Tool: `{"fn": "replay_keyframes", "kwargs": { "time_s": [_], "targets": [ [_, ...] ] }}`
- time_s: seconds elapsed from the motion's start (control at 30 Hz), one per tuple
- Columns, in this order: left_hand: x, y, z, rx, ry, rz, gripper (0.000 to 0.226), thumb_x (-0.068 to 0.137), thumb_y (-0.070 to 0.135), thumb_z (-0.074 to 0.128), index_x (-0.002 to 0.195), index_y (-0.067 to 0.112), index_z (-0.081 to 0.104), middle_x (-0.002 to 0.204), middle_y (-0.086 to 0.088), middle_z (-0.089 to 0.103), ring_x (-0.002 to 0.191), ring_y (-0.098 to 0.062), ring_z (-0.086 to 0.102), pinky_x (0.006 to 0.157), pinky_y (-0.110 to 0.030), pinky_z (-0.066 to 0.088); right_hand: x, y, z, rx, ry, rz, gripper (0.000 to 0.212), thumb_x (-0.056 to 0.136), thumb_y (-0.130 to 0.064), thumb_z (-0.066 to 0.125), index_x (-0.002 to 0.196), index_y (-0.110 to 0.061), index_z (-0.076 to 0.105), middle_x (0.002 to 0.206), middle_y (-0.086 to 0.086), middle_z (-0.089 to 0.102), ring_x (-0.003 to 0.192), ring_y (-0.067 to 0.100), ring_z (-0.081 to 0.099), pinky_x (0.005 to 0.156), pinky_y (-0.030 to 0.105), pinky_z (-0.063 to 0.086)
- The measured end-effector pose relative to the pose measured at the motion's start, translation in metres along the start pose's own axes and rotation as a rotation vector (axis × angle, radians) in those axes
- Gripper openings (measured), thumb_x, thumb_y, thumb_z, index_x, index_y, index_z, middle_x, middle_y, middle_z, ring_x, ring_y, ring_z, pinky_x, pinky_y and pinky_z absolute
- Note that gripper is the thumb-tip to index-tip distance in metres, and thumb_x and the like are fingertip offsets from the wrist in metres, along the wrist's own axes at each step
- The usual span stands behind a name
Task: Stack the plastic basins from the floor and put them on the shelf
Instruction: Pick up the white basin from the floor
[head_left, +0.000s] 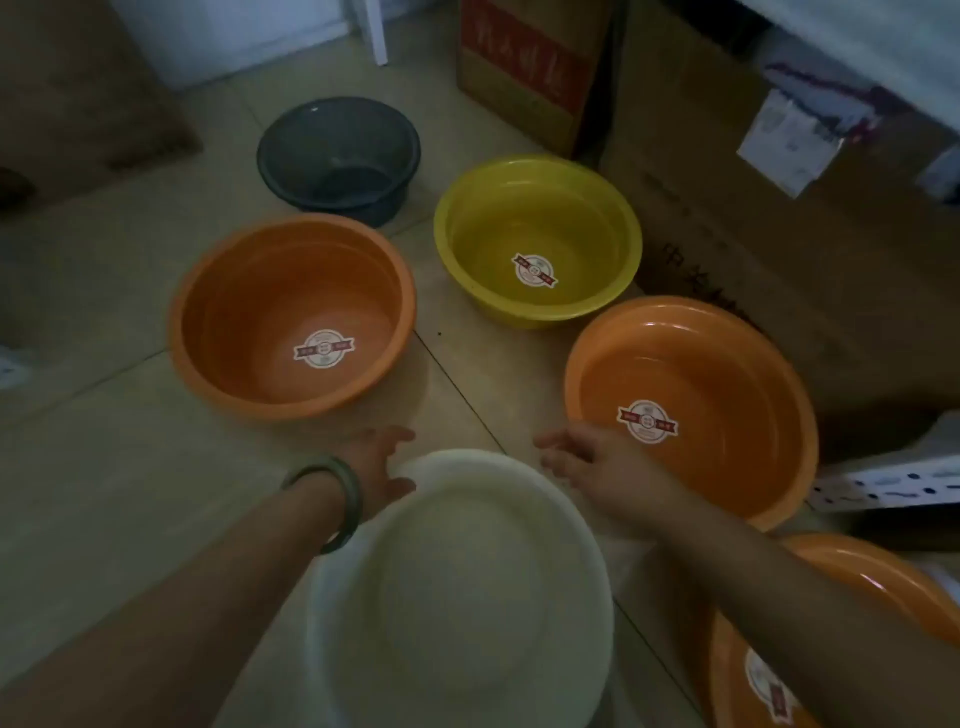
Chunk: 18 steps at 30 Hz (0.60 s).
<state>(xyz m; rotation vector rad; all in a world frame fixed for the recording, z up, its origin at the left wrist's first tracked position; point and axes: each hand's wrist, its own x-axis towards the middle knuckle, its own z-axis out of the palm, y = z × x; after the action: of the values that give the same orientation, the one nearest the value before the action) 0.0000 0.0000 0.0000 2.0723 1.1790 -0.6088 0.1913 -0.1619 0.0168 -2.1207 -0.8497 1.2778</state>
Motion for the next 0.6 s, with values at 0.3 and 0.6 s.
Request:
{"fn": "replay_keyframes", "kwargs": {
  "time_s": [0.3, 0.6],
  "targets": [
    [0.023, -0.018, 0.019, 0.257, -0.082, -0.019, 0.032, 0.088, 0.033, 0.051, 0.119, 0.023, 0.054, 0.099, 0.005, 0.053, 0.090, -0.014, 0.052, 0.081, -0.028, 0.043, 0.022, 0.032, 0.012, -0.176, 0.006, -0.025, 0.028, 0.089, -0.023, 0.060, 0.115, -0.031, 0.060, 0.103, -0.013, 0.060, 0.099, 0.007, 0.059, 0.088, 0.030, 0.051],
    [0.028, -0.023, -0.003, 0.239, 0.165, -0.072, 0.035, 0.088, 0.031, 0.052, 0.121, 0.020, 0.054, 0.122, -0.006, 0.055, 0.107, -0.025, 0.053, 0.090, -0.035, 0.044, 0.017, 0.037, 0.021, -0.403, 0.024, -0.059, 0.063, 0.088, -0.029, 0.060, 0.145, -0.029, 0.033, 0.131, 0.002, 0.059, 0.111, 0.022, 0.059, 0.094, 0.036, 0.048]
  ]
}}
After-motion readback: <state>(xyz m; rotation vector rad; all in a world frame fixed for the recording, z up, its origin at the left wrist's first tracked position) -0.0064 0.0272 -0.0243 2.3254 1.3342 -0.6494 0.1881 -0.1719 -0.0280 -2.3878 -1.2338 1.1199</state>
